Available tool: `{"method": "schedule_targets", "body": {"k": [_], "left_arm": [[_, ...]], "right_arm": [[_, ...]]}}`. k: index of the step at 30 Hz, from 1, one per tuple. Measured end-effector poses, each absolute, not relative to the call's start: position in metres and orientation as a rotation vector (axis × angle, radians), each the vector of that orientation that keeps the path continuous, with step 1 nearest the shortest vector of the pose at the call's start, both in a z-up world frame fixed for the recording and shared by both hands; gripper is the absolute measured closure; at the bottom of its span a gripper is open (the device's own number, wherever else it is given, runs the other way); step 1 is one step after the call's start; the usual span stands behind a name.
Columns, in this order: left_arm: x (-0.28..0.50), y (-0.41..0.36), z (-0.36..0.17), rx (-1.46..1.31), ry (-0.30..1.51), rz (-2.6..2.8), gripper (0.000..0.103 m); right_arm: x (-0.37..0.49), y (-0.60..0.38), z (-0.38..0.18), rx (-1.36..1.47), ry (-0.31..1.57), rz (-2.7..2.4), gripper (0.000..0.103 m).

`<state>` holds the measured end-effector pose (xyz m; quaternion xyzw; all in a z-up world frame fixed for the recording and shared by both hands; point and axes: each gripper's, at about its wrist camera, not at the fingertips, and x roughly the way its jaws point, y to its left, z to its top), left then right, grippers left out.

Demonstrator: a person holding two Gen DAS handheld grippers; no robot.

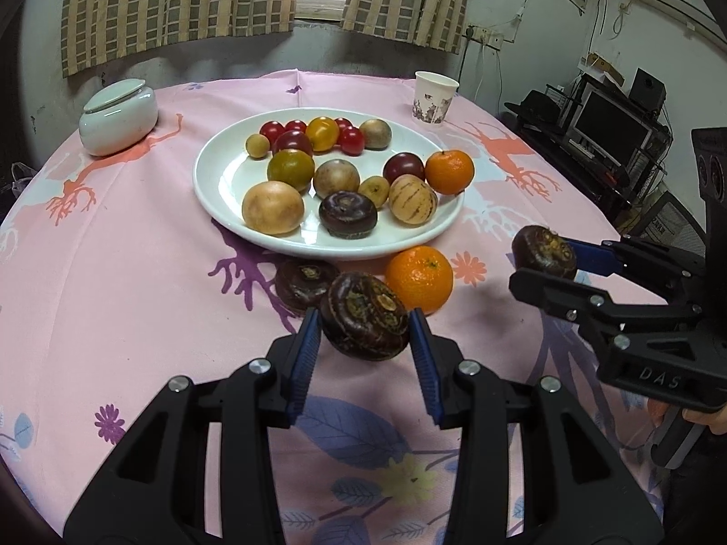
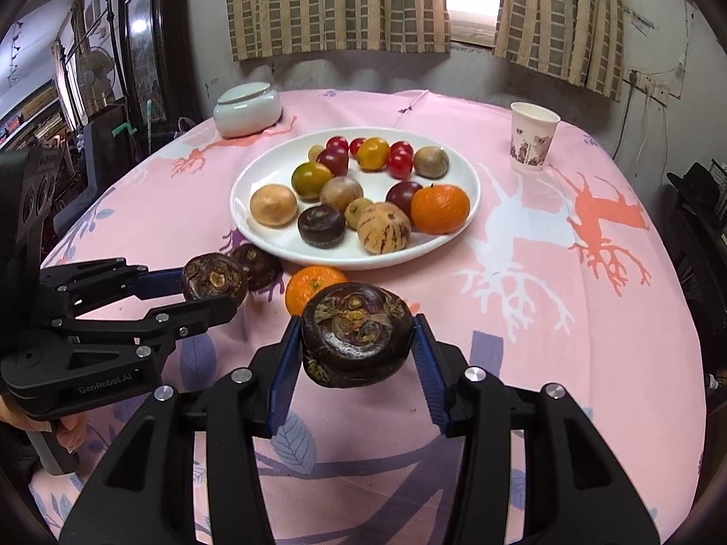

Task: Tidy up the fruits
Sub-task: 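Carry both dark brown fruits onto the white plate and open both tools, then grasp the orange tangerine with the right tool while the left tool grasps the last dark brown fruit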

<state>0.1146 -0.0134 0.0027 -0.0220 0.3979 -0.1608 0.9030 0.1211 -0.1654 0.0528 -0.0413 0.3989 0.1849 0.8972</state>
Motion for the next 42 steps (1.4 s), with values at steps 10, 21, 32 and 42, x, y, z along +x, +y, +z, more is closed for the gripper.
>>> {"method": "schedule_targets", "body": {"k": [10,21,32,42], "left_arm": [[0.146,-0.011,0.034,0.003,0.777,-0.321,0.062],[0.225,-0.006,0.033,-0.027,0.797,-0.214,0.061],[0.204,0.016,0.048,-0.068,0.738,-0.167,0.019],[0.164,0.012,0.042,-0.027,0.76,-0.182,0.01]], "right_arm": [[0.17,-0.165,0.084,-0.077,0.774,0.378,0.055],[0.257,-0.135,0.06,0.041,0.859,0.356,0.054],[0.235,-0.154,0.069,0.109,0.836,0.374,0.043],[0.185,-0.166,0.066,0.075,0.857,0.363,0.042]]}}
